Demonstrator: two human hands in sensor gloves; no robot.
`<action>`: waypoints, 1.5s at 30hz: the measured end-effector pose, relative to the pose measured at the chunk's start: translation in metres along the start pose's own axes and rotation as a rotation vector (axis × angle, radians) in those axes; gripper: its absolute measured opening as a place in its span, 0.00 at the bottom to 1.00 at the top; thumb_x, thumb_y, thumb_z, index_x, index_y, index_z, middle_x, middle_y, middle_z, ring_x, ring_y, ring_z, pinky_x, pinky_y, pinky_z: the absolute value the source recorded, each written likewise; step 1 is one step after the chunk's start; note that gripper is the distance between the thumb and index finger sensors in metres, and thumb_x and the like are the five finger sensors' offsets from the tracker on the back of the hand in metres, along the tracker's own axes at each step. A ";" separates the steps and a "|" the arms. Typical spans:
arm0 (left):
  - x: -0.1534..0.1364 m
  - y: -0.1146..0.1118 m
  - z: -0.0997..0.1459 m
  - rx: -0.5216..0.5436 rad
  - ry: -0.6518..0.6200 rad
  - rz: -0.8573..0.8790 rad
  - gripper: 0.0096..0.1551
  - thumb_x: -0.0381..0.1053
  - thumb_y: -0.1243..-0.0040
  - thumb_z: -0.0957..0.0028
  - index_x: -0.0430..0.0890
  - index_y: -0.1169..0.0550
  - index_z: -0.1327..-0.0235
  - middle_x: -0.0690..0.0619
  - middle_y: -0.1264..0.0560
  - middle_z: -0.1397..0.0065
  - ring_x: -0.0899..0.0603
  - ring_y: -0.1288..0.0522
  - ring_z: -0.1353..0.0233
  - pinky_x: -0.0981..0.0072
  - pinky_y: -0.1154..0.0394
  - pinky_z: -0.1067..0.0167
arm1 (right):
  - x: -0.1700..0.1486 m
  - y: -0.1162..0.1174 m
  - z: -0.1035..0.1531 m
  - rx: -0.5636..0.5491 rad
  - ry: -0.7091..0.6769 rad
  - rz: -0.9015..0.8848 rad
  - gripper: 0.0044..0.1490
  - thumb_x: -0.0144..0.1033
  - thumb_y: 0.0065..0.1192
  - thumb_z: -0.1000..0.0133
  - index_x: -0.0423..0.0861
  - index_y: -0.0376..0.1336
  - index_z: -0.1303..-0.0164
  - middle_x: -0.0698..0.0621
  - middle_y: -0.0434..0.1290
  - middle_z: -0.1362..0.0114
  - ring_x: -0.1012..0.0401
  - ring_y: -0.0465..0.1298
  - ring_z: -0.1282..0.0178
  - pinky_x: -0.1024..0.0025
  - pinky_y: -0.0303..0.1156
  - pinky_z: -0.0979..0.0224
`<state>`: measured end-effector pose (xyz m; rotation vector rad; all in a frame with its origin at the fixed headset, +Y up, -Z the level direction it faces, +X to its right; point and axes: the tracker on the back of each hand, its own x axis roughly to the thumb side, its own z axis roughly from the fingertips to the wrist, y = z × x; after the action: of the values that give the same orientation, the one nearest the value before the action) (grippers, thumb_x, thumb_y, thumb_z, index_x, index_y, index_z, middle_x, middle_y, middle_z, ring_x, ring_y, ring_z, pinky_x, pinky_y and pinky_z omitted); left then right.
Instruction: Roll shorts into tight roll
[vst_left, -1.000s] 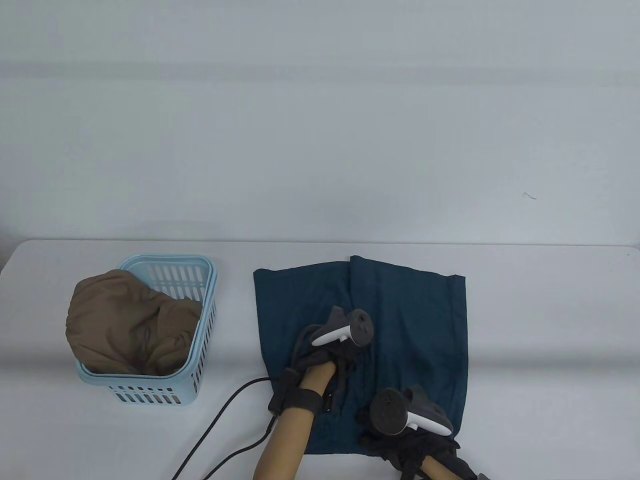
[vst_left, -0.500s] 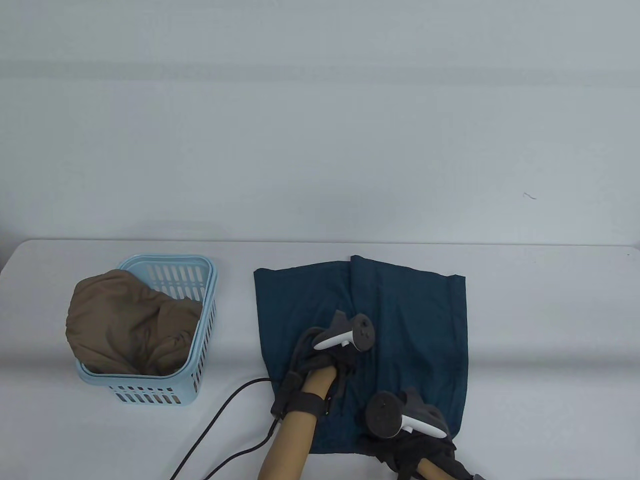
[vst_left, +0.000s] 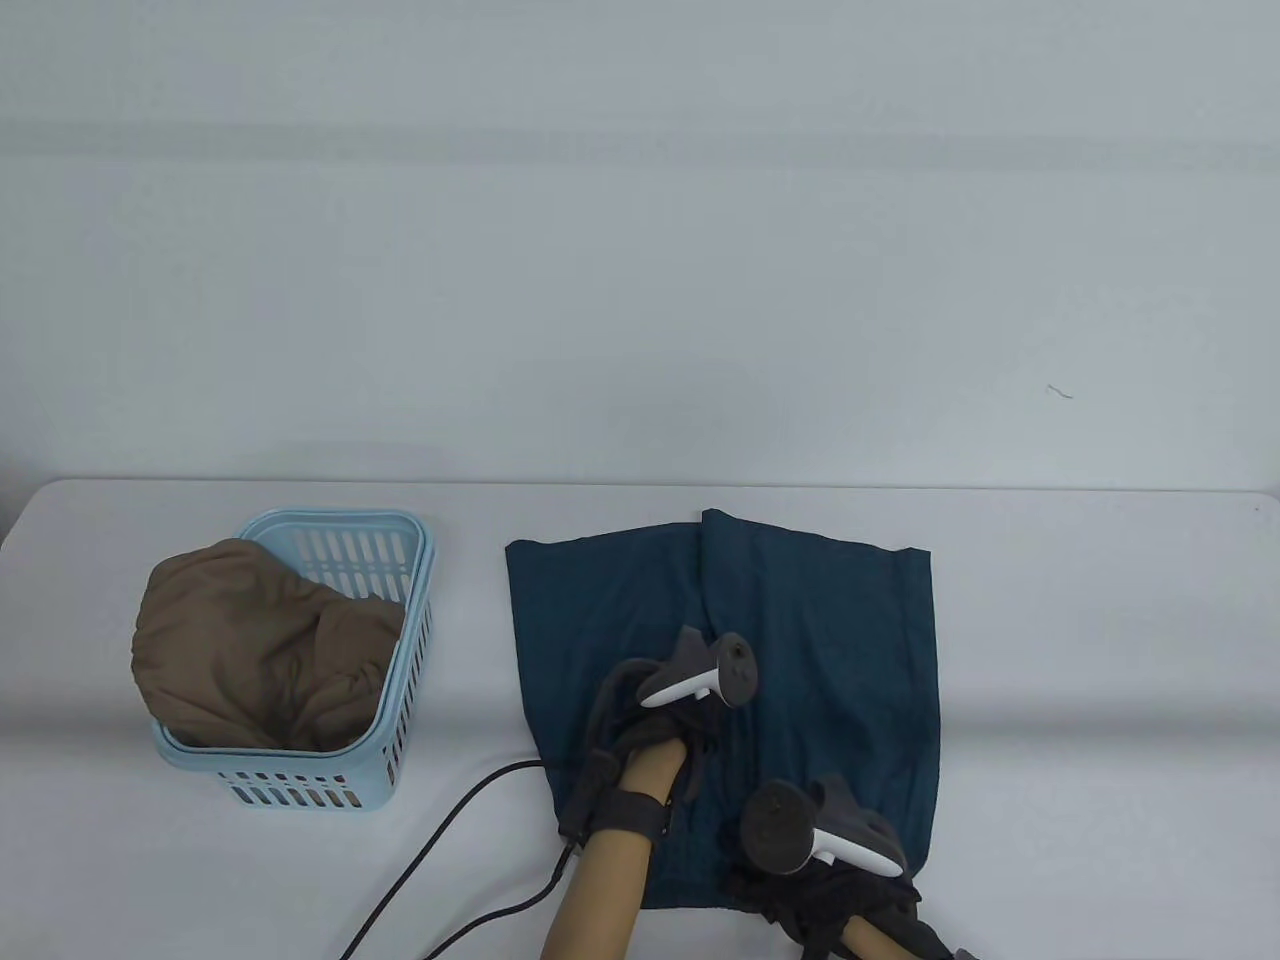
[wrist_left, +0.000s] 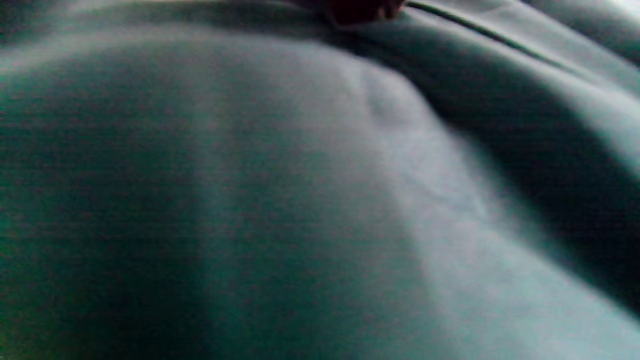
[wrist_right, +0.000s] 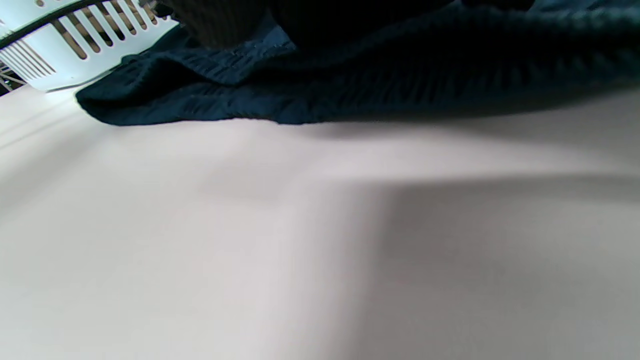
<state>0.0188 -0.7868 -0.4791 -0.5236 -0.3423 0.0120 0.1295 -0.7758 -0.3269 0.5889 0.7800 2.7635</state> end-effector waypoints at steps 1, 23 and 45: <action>0.000 0.000 0.000 0.002 0.004 -0.003 0.31 0.44 0.54 0.40 0.54 0.48 0.25 0.46 0.56 0.17 0.31 0.54 0.18 0.27 0.54 0.28 | -0.001 -0.001 0.000 -0.002 0.003 0.000 0.38 0.45 0.47 0.39 0.43 0.49 0.20 0.42 0.47 0.15 0.42 0.48 0.17 0.37 0.49 0.21; 0.010 -0.002 0.006 0.021 0.076 -0.108 0.32 0.47 0.55 0.39 0.50 0.50 0.24 0.41 0.54 0.18 0.30 0.50 0.19 0.26 0.57 0.29 | -0.010 -0.011 0.004 -0.016 0.130 0.049 0.36 0.44 0.47 0.39 0.41 0.53 0.22 0.40 0.52 0.17 0.41 0.54 0.19 0.33 0.48 0.22; 0.007 0.001 0.006 0.012 0.032 -0.133 0.33 0.50 0.54 0.40 0.48 0.48 0.25 0.41 0.53 0.18 0.31 0.48 0.19 0.30 0.48 0.27 | -0.005 -0.005 0.006 0.014 0.147 0.109 0.41 0.47 0.45 0.40 0.44 0.46 0.18 0.30 0.47 0.18 0.33 0.51 0.20 0.31 0.47 0.23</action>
<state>0.0236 -0.7822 -0.4726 -0.4876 -0.3449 -0.1231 0.1369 -0.7700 -0.3265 0.4469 0.8217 2.9306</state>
